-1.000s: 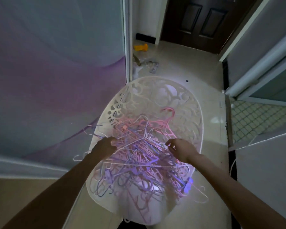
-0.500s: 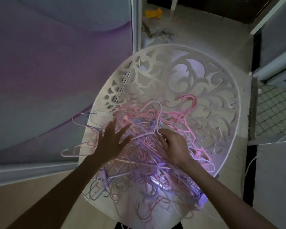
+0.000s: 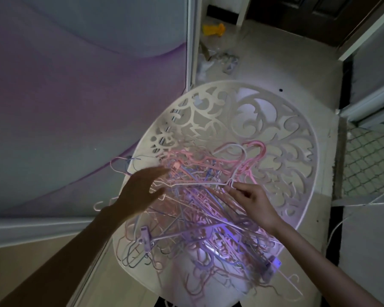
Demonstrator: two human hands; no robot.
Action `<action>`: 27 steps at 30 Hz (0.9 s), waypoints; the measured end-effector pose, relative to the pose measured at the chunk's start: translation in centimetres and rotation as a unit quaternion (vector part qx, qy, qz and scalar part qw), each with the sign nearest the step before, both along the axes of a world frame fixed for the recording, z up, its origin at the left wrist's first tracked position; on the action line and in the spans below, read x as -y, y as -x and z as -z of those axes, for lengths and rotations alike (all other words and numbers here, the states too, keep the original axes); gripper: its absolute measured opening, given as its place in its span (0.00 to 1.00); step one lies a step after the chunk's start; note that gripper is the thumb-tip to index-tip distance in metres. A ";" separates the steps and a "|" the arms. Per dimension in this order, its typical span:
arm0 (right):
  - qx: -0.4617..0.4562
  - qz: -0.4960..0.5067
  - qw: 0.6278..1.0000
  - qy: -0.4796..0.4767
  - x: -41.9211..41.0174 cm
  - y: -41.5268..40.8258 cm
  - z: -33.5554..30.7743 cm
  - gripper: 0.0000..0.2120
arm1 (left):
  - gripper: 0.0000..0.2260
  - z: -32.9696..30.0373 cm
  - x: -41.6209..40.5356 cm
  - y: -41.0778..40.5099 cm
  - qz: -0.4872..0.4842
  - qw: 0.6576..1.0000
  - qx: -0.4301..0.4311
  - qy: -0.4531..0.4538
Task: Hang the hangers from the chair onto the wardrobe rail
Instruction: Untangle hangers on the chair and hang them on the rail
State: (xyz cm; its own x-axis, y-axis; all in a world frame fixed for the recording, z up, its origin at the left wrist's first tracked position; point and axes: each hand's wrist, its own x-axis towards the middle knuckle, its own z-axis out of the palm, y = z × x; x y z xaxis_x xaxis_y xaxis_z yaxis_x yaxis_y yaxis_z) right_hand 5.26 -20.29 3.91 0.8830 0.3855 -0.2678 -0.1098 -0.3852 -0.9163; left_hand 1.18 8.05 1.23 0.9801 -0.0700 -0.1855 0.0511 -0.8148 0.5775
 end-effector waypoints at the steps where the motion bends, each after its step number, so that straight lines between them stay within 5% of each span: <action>1: -0.016 -0.007 1.000 -0.014 0.0 0.1 -0.8 0.21 | 0.23 0.0 -0.2 0.0 -0.027 0.999 0.042 -0.005; 5: -0.058 -0.016 0.998 -0.011 -0.3 1.0 -3.8 0.19 | 0.11 -2.7 0.4 0.6 -0.216 0.973 0.005 0.077; 8: -0.078 -0.032 0.996 -0.002 -0.6 2.2 -5.9 0.07 | 0.09 -4.1 0.0 1.6 -0.201 0.963 -0.053 0.173; 15: -0.154 -0.092 0.984 0.002 -1.5 5.2 -12.3 0.11 | 0.17 -11.2 3.9 7.4 -0.186 0.881 -0.262 0.346; 21: -0.107 -0.192 0.976 -0.002 -2.5 10.1 -18.9 0.10 | 0.23 -21.3 9.5 13.1 -0.260 0.822 -0.185 0.471; 27: -0.046 -0.287 0.957 0.001 -4.3 15.9 -24.4 0.10 | 0.18 -26.9 11.1 20.8 -0.377 0.808 -0.068 0.448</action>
State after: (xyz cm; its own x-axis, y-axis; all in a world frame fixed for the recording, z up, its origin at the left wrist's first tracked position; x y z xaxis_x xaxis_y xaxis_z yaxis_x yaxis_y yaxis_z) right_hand -10.65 -15.94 28.27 0.4980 0.7996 -0.3357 0.0403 -0.4081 -0.9121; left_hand -19.66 -3.03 28.10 0.7815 0.3716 -0.5012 0.4506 0.2194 0.8653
